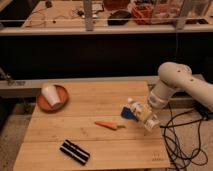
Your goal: Stand the bottle upright
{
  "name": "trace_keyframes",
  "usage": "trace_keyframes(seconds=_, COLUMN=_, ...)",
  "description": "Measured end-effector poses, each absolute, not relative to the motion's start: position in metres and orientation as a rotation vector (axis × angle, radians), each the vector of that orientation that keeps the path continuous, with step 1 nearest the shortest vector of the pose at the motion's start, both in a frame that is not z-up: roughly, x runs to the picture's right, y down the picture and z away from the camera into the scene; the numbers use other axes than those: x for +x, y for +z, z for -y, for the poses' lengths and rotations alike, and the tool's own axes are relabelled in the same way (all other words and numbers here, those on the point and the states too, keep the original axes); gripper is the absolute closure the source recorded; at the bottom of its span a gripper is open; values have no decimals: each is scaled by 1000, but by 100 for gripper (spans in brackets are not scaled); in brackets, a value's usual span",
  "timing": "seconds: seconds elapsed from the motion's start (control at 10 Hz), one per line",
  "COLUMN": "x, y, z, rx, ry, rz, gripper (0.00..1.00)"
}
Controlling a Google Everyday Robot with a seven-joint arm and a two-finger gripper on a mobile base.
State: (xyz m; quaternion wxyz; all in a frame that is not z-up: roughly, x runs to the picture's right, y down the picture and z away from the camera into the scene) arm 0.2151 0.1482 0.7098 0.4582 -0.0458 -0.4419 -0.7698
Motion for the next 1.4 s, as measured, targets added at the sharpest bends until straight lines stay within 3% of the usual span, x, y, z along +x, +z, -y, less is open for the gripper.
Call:
trace_keyframes(seconds=0.6, x=223, y=707, z=-177, rx=307, ry=-2158, rz=1007, gripper=100)
trace_keyframes(seconds=1.4, x=214, y=691, z=-163, rx=861, ry=-2121, rz=885, gripper=100)
